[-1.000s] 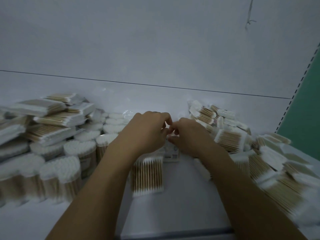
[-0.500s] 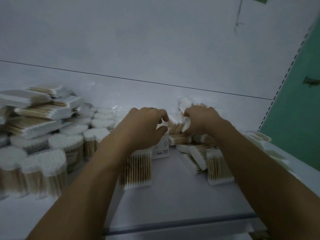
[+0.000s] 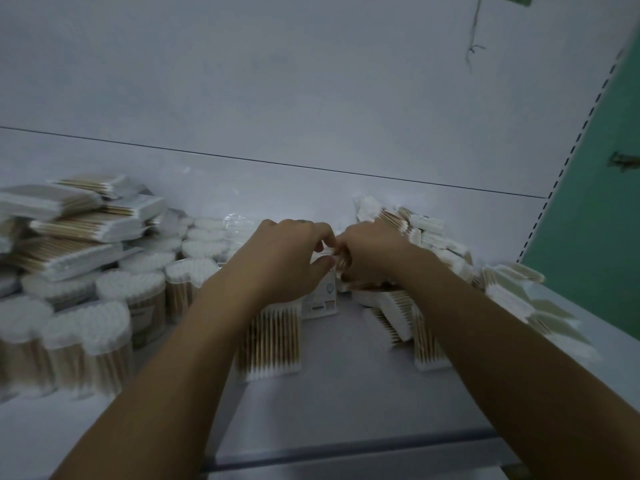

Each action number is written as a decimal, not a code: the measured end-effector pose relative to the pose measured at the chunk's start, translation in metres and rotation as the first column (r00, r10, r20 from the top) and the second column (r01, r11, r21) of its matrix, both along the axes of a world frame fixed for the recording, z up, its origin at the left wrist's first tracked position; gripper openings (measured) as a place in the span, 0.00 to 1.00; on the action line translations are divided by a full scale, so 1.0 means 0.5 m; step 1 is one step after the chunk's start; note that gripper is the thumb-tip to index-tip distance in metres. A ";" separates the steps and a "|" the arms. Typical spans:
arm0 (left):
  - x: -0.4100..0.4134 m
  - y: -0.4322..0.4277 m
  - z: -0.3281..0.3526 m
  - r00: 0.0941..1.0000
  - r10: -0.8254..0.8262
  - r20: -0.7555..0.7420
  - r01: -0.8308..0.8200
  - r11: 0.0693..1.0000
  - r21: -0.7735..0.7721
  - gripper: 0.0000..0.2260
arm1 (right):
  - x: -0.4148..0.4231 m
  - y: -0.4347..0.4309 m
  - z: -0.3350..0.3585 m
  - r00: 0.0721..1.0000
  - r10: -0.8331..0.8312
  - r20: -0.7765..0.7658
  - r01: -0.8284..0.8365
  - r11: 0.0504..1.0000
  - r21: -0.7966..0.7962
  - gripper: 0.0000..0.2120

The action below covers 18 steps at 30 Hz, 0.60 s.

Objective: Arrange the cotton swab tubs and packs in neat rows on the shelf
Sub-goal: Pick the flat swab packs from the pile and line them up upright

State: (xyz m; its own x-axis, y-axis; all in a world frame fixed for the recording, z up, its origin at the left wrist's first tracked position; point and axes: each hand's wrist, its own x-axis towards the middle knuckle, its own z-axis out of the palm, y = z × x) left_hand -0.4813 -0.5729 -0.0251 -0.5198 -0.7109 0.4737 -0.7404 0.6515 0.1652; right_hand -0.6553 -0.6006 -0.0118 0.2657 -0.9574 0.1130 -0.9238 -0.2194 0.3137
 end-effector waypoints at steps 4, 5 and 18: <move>-0.001 -0.003 -0.002 1.000 0.009 0.000 -0.009 1.000 0.011 0.13 | -0.005 -0.004 -0.032 0.990 0.005 -0.138 0.006 0.997 0.077 0.15; 0.000 -0.004 -0.002 1.000 0.011 0.002 -0.012 1.000 0.015 0.13 | -0.007 -0.004 -0.034 0.987 0.001 -0.163 0.009 0.998 0.061 0.13; 0.003 0.001 0.009 0.980 0.119 -0.162 -0.130 0.990 -0.056 0.22 | -0.046 0.032 0.093 0.279 0.129 0.952 0.236 0.951 -0.198 0.07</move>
